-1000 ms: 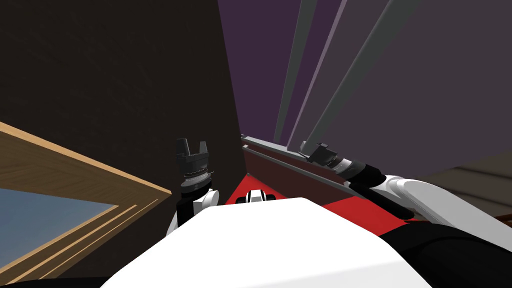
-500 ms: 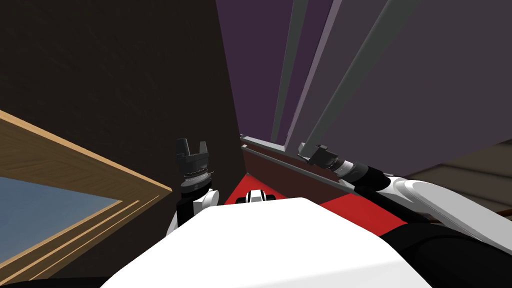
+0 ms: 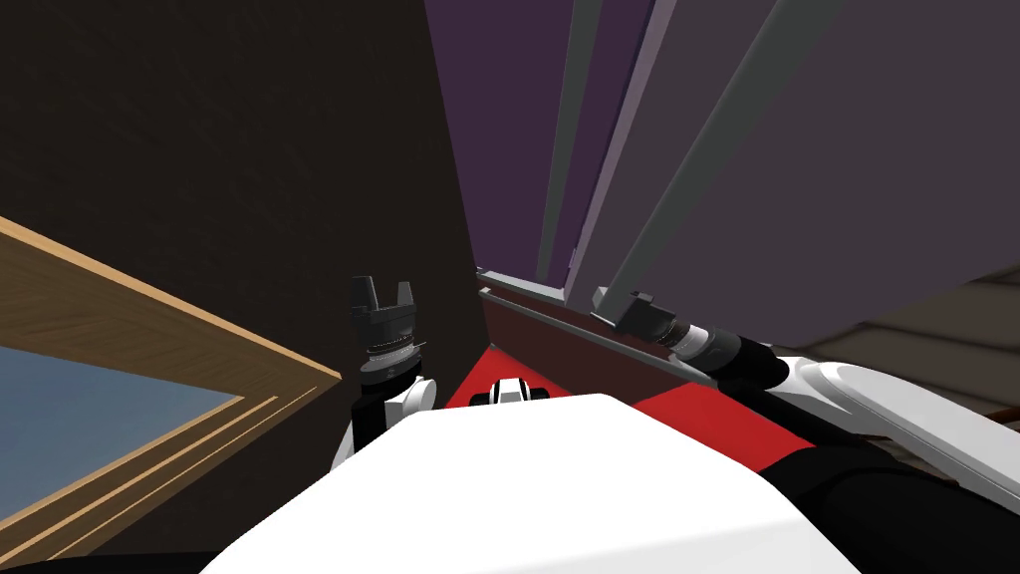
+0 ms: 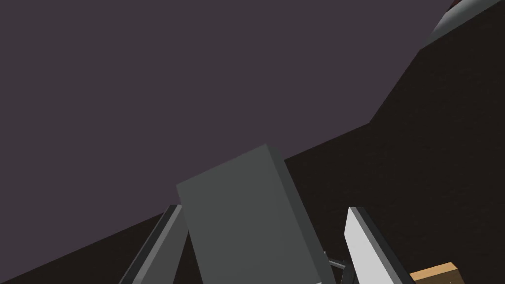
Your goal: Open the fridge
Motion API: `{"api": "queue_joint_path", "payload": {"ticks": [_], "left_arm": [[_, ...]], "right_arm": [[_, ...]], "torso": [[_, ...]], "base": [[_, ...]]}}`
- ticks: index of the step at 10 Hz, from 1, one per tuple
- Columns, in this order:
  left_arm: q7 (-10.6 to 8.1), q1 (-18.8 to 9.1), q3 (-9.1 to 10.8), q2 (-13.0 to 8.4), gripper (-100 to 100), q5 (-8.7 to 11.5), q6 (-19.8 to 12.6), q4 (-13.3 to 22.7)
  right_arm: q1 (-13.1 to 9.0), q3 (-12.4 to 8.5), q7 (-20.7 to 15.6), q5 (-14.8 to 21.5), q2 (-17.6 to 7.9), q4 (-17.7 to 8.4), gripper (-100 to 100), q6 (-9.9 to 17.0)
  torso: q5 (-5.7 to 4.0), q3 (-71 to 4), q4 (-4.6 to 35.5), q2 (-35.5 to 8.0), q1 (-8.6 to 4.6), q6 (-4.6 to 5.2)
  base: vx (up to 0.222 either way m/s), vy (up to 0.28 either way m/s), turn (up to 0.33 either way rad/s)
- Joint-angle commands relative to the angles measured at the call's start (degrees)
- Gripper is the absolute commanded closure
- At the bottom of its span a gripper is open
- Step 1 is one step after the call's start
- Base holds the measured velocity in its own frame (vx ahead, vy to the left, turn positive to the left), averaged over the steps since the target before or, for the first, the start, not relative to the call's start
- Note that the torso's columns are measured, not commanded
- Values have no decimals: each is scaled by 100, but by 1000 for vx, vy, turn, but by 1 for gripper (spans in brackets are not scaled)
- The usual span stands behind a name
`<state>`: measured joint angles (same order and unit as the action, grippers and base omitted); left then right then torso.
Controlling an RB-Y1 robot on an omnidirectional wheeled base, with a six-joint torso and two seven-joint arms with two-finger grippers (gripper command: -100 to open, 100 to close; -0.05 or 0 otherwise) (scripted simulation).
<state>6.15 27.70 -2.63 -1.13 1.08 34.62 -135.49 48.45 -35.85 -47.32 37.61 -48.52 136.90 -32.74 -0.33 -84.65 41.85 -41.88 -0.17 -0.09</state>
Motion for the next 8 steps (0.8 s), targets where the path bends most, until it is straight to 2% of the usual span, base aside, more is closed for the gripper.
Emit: {"api": "queue_joint_path", "payload": {"ticks": [1, 2, 4, 5, 7, 8], "left_arm": [[0, 0, 0, 0, 0, 0, 0, 0], [0, 0, 0, 0, 0, 0, 0, 0], [0, 0, 0, 0, 0, 0, 0, 0], [0, 0, 0, 0, 0, 0, 0, 0], [0, 0, 0, 0, 0, 0, 0, 0], [0, 0, 0, 0, 0, 0, 0, 0]], "right_arm": [[198, 50, -410, -357, -76, 42, 100, -67], [414, 40, -594, -592, -236, 153, 100, -135], [493, 40, -910, -884, -236, 153, 100, -135], [733, 31, -1092, -1106, -396, 264, 100, -203], [789, 31, -1409, -1411, -396, 264, 100, -203], [1013, 21, -1597, -1622, -556, 375, 100, -271]], "torso": [[1, 1, 1, -3, 2, 1], [0, -2, 0, 4, 4, 1], [2, 0, 0, -1, 5, 1], [4, -4, -1, 6, 10, -3], [6, -3, -1, 4, 13, -4], [8, -6, -1, 9, 16, -4]], "base": [[-14, -20, 3], [-26, -36, -6], [-21, -26, 0], [-28, -32, -7], [-23, -28, 3], [-25, -39, -11]]}}
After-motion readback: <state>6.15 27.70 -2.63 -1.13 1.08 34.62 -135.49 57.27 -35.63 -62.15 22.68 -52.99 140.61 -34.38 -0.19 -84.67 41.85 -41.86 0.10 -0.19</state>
